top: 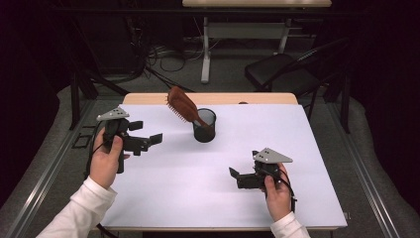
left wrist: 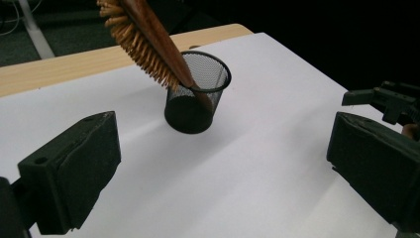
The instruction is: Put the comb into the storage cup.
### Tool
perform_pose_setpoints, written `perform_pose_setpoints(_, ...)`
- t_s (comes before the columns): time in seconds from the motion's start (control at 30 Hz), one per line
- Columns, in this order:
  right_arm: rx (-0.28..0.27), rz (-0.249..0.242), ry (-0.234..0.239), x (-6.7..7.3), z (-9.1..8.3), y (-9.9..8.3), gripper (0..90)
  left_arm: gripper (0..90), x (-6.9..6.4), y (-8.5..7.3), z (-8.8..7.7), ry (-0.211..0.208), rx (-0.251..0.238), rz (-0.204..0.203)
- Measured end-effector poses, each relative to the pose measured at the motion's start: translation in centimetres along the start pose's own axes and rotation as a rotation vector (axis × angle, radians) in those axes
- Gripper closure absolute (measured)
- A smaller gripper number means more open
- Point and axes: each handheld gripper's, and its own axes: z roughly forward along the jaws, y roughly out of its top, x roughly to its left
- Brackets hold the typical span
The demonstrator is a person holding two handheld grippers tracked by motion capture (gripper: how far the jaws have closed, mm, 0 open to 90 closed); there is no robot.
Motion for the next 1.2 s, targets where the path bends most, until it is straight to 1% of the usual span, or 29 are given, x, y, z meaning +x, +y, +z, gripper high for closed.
perform_pose_setpoints(0.17, 0.002, -0.001, 0.005, 0.1, 0.1, 0.1, 0.0, 0.5, -0.2, -1.2, -0.8, -0.004, -0.012, 0.004)
perform_pose_setpoints(0.23, 0.003, 0.002, 0.005, 0.2, 0.1, 0.0, 0.0, 0.5, -0.3, -1.8, -0.9, -0.017, -0.012, 0.0)
perform_pose_setpoints(0.3, 0.006, -0.002, 0.007, 0.3, 0.2, 0.0, 0.0, 0.5, -0.3, -2.4, -1.1, -0.022, -0.007, -0.005)
perform_pose_setpoints(0.47, 0.013, -0.005, 0.008, 0.4, 0.2, 0.1, 0.0, 0.5, 0.0, -3.7, -1.5, -0.022, -0.013, -0.017)
perform_pose_setpoints(0.63, 0.013, -0.011, 0.009, 0.4, -0.1, 0.4, 0.0, 0.5, 0.3, -4.9, -1.7, -0.009, -0.026, -0.023)
perform_pose_setpoints(0.7, 0.014, -0.012, 0.012, 0.4, -0.4, 0.6, 0.0, 0.5, 0.5, -5.5, -1.8, -0.007, -0.031, -0.028)
perform_pose_setpoints(0.73, 0.011, -0.016, 0.011, 0.4, -0.5, 0.6, 0.0, 0.5, 0.5, -5.8, -1.8, -0.008, -0.036, -0.039)
perform_pose_setpoints(0.8, 0.012, -0.018, 0.01, 0.3, -0.9, 0.7, 0.0, 0.5, 0.7, -6.4, -1.9, -0.01, -0.039, -0.047)
perform_pose_setpoints(0.9, 0.015, -0.014, 0.01, 0.1, -1.4, 0.7, 0.0, 0.5, 0.9, -7.4, -1.9, -0.01, -0.048, -0.065)
perform_pose_setpoints(1.0, 0.013, -0.004, 0.001, -0.2, -1.9, 0.5, 0.0, 0.5, 1.1, -8.1, -1.8, 0.003, -0.045, -0.069)
perform_pose_setpoints(1.1, 0.016, 0.003, -0.005, -0.5, -2.4, 0.1, 0.0, 0.5, 1.2, -8.7, -1.8, 0.008, -0.047, -0.078)
perform_pose_setpoints(1.2, 0.019, 0.008, -0.014, -0.7, -2.9, -0.3, 0.0, 0.5, 1.3, -9.1, -1.7, 0.013, -0.048, -0.078)
